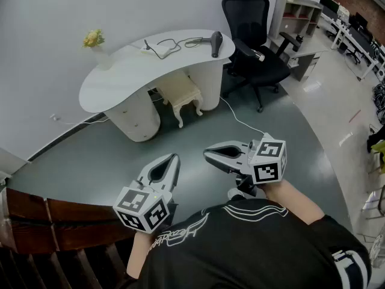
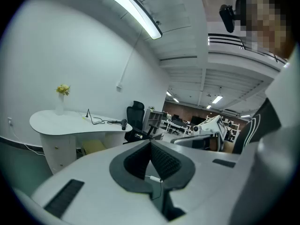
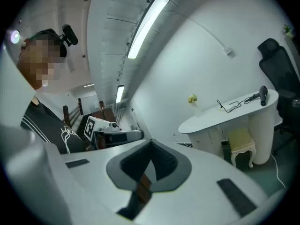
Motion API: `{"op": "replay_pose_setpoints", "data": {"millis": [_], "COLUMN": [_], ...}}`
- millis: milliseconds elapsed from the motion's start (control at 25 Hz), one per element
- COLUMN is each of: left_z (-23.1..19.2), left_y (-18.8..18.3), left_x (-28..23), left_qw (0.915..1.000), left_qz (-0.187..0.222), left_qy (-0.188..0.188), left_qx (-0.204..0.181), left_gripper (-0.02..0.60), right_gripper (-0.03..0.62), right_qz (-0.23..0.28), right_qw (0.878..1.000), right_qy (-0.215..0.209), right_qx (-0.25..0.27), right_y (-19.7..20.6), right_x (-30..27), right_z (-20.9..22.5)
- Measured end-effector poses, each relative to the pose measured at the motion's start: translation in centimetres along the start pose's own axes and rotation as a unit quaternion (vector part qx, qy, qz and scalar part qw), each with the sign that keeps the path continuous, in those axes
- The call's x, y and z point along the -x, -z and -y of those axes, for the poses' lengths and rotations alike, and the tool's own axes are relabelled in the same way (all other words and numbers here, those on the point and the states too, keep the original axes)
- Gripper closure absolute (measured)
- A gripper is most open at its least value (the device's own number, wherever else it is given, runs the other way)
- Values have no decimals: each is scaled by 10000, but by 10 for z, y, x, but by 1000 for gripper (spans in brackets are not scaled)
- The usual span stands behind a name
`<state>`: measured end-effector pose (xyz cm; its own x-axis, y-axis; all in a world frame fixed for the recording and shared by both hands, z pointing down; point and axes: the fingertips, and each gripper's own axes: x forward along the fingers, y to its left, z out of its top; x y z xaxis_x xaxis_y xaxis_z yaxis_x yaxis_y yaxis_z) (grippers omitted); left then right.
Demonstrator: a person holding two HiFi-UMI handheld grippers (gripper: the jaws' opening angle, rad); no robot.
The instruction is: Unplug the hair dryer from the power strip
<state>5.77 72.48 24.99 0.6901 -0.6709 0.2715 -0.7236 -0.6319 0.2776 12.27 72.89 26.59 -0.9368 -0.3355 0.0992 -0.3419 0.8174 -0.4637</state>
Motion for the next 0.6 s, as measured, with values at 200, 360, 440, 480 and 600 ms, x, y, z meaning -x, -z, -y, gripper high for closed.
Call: {"op": "replay_pose_setpoints", "data": {"millis": [200,360,440,480,600], "left_z": [0,-1,-2,-3,-5], "left_y": [1,0,0,-1,-2], "left_x": [5,8,11,13,20], "left_qw": [10000,10000,10000,10000,9999], "left_qz": [-3,6,18,28,72], "left_qy": [20,56,70,76,87], "left_qx": [-55,-43,-51,-55,-46], "left_gripper": [578,578,578,578,578], "right_gripper": [597,597,597,597,597], "right_qz": [-28,-60,-61,-45,-12], "right_qw": [10000,10000,9999,9999,9999], "right_qy": [22,61,95,108,124], "right_qx": [33,45,70,71,47], "right_y": [1,1,0,0,-1], "right_x": [-3,-7,-9,-10,-14], "right_z": [-4,-8,-9,-10,-13]}}
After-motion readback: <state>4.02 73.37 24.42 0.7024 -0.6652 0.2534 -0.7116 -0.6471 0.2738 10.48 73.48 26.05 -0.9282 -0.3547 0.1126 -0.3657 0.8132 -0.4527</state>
